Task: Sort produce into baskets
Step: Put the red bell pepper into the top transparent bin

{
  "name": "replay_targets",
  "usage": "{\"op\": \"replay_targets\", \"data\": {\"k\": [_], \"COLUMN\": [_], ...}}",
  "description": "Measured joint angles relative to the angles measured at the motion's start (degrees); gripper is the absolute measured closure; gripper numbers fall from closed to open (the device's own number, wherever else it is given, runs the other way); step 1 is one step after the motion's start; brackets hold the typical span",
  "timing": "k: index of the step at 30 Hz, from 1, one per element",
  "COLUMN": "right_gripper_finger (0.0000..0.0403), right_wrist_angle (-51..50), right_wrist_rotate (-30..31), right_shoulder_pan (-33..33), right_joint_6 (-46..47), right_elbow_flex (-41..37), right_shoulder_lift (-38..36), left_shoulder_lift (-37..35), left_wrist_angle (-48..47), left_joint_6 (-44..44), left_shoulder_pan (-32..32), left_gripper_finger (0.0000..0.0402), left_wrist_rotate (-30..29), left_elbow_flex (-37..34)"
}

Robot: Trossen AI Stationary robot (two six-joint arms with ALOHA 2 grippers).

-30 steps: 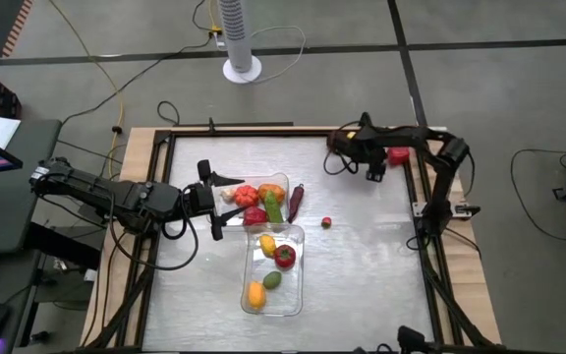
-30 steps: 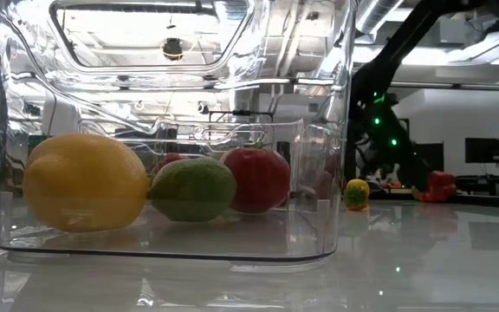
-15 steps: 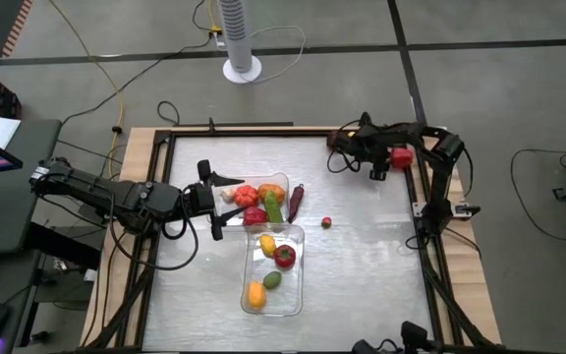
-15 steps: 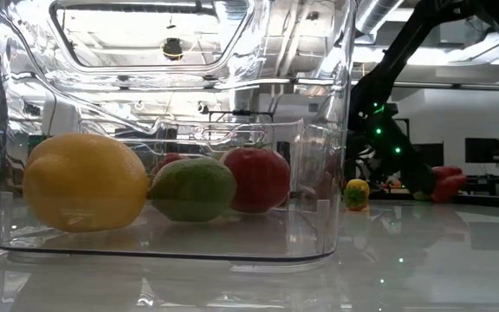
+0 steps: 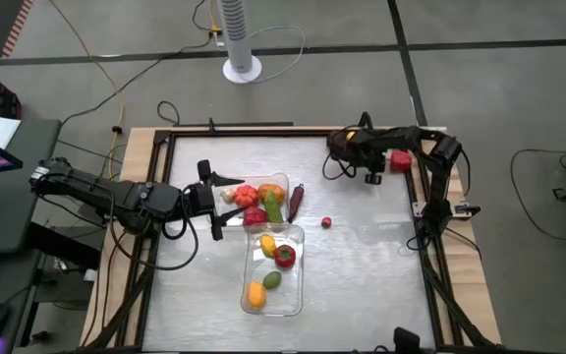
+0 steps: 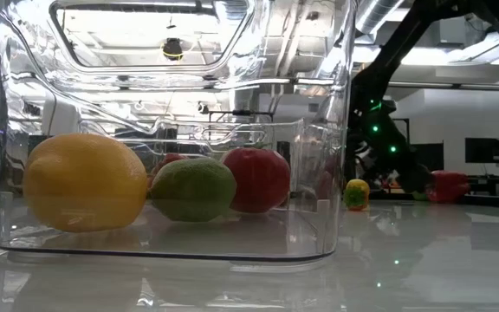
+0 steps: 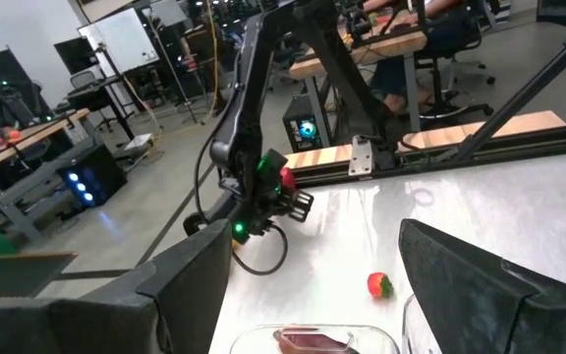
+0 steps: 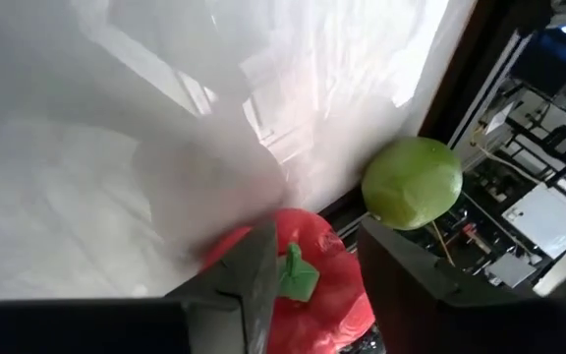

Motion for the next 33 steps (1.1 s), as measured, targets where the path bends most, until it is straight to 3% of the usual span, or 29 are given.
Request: {"op": "replay_targets", "data": {"k": [8, 13, 24, 33], "right_gripper_finger": [0.0248, 0.0249, 0.0252, 0.0344], "right_wrist_angle": [-0.14, -0.20, -0.77, -0.81], "right_wrist_rotate": [-0.21, -4.22, -4.30, -4.51], "right_shoulder_pan": [1.05, -0.85, -4.00, -3.97], "right_joint_6": [0.98, 1.72, 2.75, 2.78], "right_elbow_flex": [-0.02, -0.02, -0.02, -0.02], "right_shoulder_lift": [-0.02, -0.04, -0.04, -0.04], "left_shoulder_lift": [0.00, 0.00, 0.00, 0.00], "left_wrist_angle": [0.00, -0.12, -0.46, -0.46], "left_joint_6": [0.00, 0.00, 0.00, 0.27], "left_shoulder_pan": [0.00, 0.00, 0.00, 0.00], "left_gripper_finger": [0.0121, 0.0121, 0.0121, 0.0121], "left_wrist_rotate": [0.00, 0.00, 0.00, -0.02], "left_elbow_flex": [0.00, 0.00, 0.00, 0.00]}}
